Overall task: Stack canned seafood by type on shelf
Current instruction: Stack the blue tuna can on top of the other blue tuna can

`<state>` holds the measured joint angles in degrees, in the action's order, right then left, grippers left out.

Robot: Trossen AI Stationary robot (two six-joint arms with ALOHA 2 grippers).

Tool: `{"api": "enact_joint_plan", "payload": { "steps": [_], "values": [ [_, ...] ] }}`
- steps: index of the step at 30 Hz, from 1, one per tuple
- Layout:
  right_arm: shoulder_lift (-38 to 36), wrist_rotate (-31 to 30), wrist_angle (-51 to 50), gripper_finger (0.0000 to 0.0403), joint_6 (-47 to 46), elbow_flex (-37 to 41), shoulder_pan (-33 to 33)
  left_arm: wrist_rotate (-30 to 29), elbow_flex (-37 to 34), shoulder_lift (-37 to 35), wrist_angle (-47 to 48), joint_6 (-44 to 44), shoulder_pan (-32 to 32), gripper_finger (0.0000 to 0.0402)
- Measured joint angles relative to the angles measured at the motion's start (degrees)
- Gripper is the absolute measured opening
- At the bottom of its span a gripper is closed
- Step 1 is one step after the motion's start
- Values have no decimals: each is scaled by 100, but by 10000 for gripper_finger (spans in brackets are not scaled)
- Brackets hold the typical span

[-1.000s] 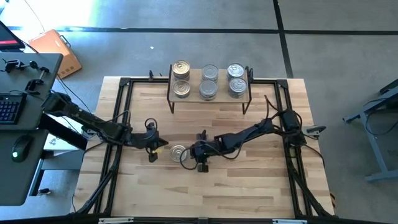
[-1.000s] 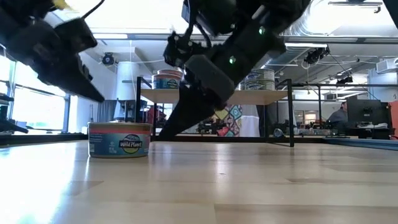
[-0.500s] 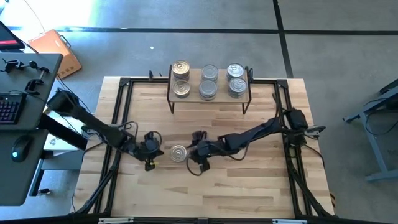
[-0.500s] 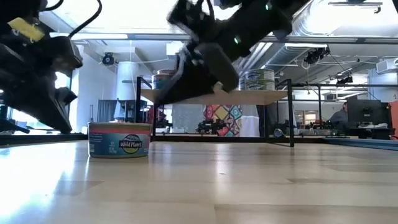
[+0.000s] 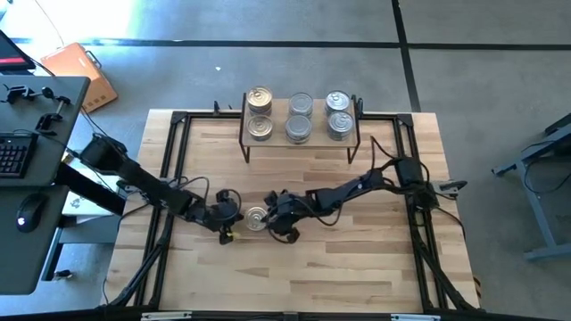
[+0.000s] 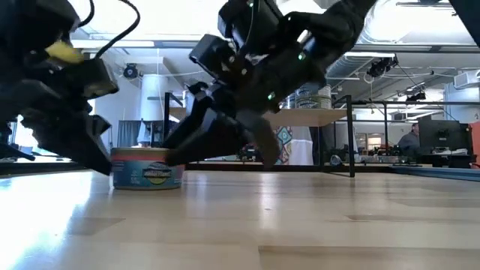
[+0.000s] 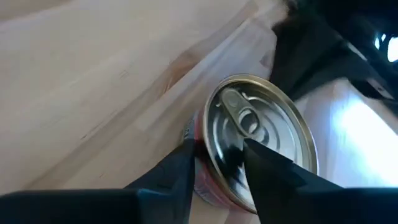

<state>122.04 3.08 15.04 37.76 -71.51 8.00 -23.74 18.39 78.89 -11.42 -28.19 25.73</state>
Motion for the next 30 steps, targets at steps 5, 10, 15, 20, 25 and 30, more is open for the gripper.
{"api": "enact_joint_plan", "payload": {
  "steps": [5,10,15,20,25,30],
  "values": [
    [172,313,252,77,-173,-15,-83,-229,32,145,-136,269,-237,0],
    [137,332,-49,11,-631,-31,-121,-581,224,18,257,494,-293,0],
    [-26,121,-210,8,-995,-9,-156,-949,420,-393,1153,449,-37,0],
    [-228,82,-326,4,-1409,-7,-229,-1538,420,-642,1283,814,401,0],
    [-354,41,-315,1,-1993,-29,-322,-2053,404,-680,1038,1607,757,0],
    [-434,14,-331,0,-2400,-30,-324,-1943,396,-594,292,2574,762,14]
  ]
}}
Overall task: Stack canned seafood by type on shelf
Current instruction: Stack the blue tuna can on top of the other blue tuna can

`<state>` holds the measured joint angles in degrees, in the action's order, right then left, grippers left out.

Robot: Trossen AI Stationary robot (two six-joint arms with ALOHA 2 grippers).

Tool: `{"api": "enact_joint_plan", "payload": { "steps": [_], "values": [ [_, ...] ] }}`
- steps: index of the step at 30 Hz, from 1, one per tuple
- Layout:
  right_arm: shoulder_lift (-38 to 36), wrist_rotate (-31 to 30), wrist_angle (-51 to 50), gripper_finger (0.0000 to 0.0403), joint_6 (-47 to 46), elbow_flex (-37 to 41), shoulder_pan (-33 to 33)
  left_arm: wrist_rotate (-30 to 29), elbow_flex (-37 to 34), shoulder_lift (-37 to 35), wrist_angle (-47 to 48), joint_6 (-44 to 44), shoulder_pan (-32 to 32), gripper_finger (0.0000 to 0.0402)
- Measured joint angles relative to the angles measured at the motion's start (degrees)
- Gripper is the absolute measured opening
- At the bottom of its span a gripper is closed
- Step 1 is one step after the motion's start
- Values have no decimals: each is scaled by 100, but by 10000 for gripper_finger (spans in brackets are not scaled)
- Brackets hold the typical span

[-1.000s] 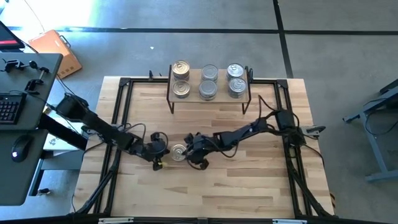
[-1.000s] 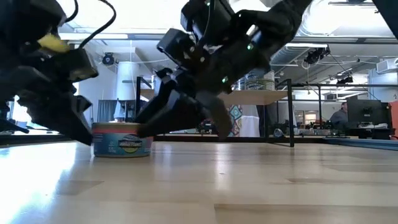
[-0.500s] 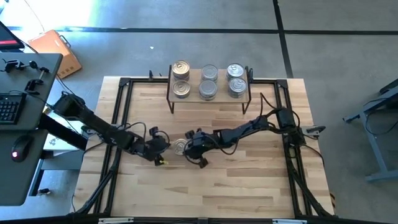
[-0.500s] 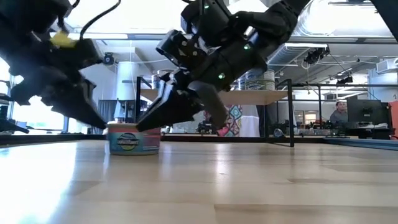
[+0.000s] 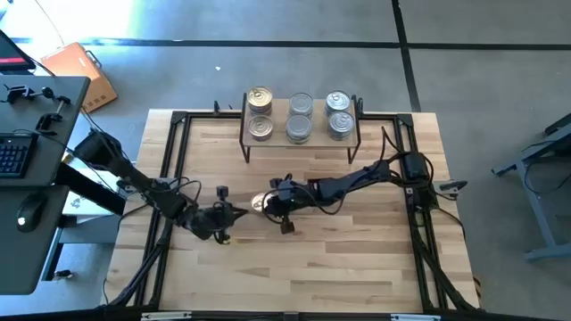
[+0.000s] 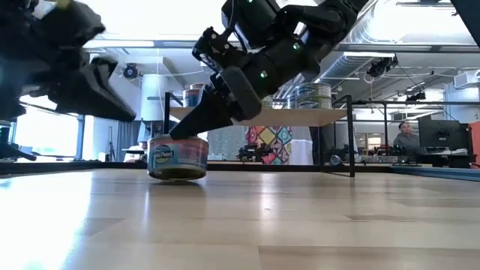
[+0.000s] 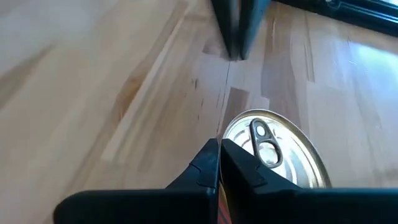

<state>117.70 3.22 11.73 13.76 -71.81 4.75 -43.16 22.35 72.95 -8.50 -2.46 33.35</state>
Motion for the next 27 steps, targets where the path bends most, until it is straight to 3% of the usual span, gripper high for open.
{"api": "enact_joint_plan", "payload": {
  "steps": [7,15,19,27],
  "values": [
    [-28,2,155,0,-326,0,0,232,4,220,-920,1880,-393,118],
    [-28,-90,375,0,-609,-2,-28,1349,0,660,-914,2110,-1024,234],
    [-30,-155,399,0,-753,-2,-58,1339,1,973,-973,2165,-1105,255],
    [-30,-170,578,0,-886,-4,-69,458,6,1916,-1853,2112,-1115,255]
  ]
}}
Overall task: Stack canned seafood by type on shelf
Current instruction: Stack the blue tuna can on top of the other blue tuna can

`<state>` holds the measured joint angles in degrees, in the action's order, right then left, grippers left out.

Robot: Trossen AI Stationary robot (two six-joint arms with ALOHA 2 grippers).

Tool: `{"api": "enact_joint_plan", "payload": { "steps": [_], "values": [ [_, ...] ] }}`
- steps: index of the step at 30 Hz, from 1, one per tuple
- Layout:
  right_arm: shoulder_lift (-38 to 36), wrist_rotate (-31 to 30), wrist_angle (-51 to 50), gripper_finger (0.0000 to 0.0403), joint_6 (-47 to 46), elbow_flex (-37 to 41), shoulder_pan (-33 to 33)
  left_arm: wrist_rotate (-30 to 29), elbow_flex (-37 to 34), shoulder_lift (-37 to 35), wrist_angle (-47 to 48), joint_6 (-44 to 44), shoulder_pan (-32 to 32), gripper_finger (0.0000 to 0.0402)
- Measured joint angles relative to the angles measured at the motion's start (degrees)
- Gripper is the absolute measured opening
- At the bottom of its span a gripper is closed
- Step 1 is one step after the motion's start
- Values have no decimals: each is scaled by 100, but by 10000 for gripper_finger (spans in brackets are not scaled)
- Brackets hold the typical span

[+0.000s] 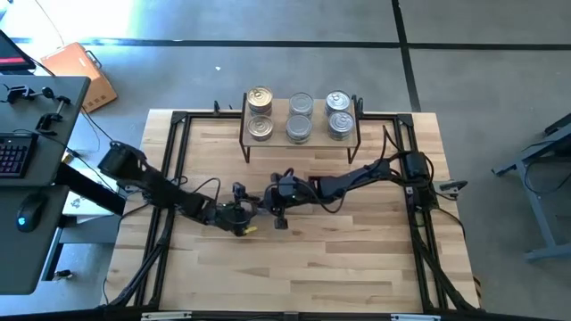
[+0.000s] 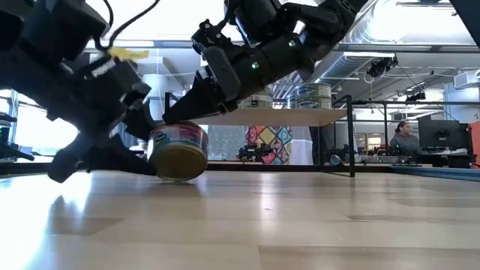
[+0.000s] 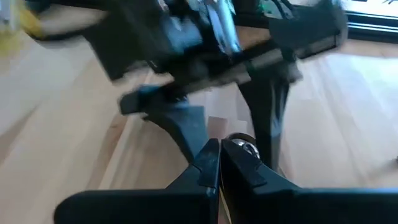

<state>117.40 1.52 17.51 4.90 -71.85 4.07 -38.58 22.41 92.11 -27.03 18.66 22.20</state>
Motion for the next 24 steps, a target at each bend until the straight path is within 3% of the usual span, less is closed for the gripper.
{"api": "enact_joint_plan", "payload": {
  "steps": [5,11,15,19,24],
  "values": [
    [-13,46,27,0,-140,-7,16,-2,0,245,-324,-245,0,236],
    [-20,272,7,0,189,-9,3,-16,-2,265,-296,-566,11,177],
    [-55,75,-77,12,317,-15,35,-39,-2,265,-293,-758,88,175],
    [-213,20,-447,69,565,-15,9,-240,-8,265,-215,-958,221,175],
    [-393,0,-559,179,688,-15,28,-309,-8,265,-161,-1088,269,180]
  ]
}}
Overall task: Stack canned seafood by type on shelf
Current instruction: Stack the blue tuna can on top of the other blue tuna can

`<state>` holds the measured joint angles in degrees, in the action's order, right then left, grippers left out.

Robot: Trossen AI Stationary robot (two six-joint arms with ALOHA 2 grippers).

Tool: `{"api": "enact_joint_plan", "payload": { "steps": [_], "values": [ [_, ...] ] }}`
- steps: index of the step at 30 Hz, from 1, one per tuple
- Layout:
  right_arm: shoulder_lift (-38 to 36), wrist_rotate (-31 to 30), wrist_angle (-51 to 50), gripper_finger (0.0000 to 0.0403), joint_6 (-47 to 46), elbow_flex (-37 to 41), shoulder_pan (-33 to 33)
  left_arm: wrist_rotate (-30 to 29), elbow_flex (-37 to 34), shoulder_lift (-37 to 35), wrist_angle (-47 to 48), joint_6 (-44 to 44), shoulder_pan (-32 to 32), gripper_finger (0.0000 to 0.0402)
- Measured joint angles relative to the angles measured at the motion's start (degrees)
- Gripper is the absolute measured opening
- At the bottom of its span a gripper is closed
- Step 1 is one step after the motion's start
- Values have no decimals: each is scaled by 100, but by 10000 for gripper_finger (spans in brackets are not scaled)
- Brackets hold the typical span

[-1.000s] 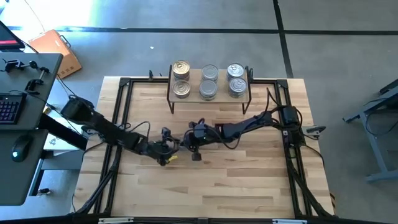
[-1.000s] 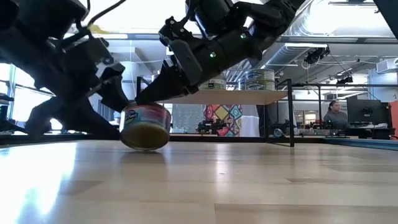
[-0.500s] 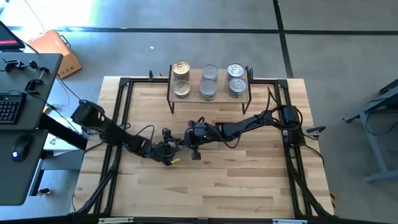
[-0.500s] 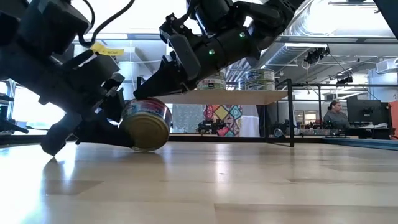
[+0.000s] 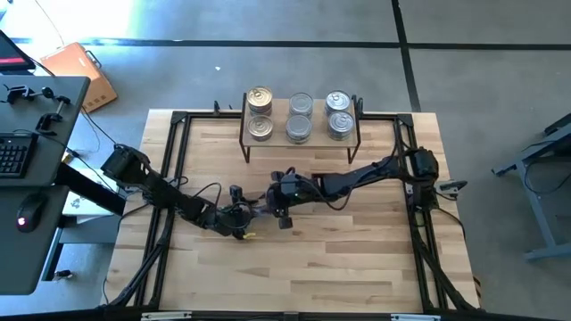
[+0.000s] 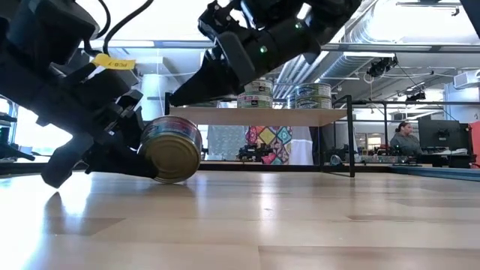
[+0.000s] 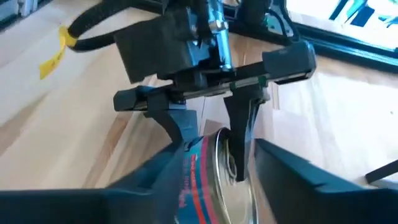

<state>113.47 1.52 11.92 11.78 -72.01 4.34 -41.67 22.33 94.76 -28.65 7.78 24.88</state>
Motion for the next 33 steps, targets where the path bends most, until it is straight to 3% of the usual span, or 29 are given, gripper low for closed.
{"api": "enact_joint_plan", "payload": {
  "steps": [4,7,12,19,23,30,33],
  "values": [
    [45,-21,-126,255,488,2,115,4,0,0,-19,-27,0,182],
    [156,-136,-115,286,735,4,220,46,0,0,-84,-27,0,183],
    [366,-506,-50,295,975,4,336,100,22,0,-101,-27,0,184],
    [540,-457,66,295,979,7,383,161,114,5,-82,-21,7,185],
    [540,-453,103,271,973,7,404,167,129,7,-92,-14,46,185],
    [520,-326,44,165,361,-2,402,488,147,-13,158,-210,23,214],
    [397,-340,-327,164,213,-3,482,322,160,-37,634,-627,26,230]
  ]
}}
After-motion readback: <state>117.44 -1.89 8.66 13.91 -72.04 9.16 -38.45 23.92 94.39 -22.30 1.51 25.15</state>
